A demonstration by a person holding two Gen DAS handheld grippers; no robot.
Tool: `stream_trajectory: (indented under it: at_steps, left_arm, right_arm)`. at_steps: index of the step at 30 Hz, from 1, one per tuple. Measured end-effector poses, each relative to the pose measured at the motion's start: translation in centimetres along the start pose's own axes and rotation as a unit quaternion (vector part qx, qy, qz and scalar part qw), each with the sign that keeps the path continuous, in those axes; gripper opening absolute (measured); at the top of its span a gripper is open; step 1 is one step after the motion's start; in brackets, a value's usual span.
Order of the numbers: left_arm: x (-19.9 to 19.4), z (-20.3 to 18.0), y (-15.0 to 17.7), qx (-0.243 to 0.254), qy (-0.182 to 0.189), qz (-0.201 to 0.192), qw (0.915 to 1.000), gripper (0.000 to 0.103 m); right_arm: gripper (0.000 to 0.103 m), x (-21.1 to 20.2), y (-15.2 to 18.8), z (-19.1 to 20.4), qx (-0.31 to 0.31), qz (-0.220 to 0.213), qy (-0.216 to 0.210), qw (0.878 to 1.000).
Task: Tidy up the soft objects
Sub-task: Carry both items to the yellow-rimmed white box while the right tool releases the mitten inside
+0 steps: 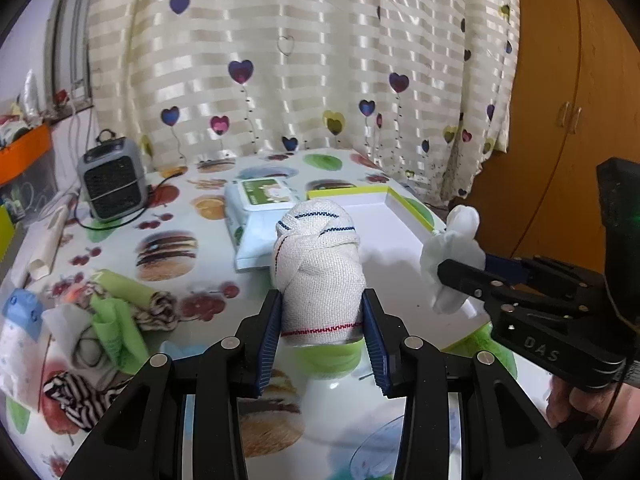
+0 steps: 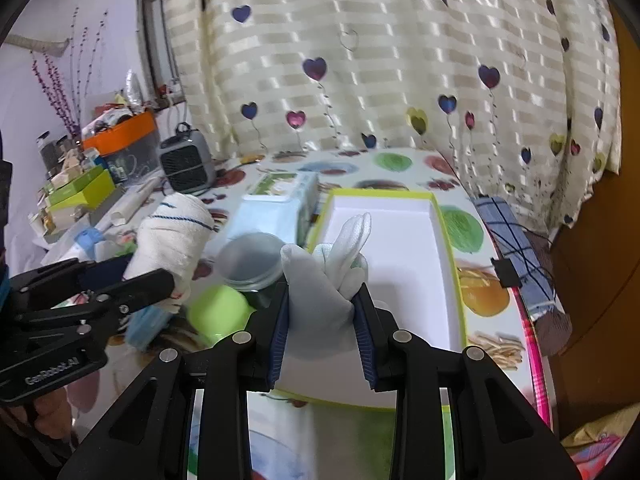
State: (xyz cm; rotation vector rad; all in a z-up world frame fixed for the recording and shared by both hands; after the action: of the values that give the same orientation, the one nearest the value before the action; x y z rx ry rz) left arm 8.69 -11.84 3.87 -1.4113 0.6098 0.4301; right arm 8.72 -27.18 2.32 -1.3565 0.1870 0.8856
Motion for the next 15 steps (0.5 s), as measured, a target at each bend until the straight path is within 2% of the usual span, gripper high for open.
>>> stream_trajectory:
  at_steps: [10,15]
  left_arm:
    - [1.4,-2.0,-0.9,0.006,0.042,0.007,0.9991,0.038]
    - [2.0,-3.4,-1.1,0.014,0.065,0.014,0.9977,0.038]
  right_arm:
    - [0.032,2.0,1.4,-3.5,0.036,0.042,0.029,0.998]
    - [0.033,3.0,2.2,-4.5,0.042,0.079,0.036,0.995]
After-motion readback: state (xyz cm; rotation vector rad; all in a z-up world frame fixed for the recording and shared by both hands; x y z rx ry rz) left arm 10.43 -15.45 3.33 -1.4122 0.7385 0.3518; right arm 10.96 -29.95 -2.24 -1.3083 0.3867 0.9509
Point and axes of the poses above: each gripper's, at about its wrist camera, not at the fingertips, and x roughly the way its jaws point, z to its left, y to its underside, the point moved 1 cm from there along x, roughly the way its jaws point, and after that the axes turned 12 degrees about -y, right-handed, at the moved point
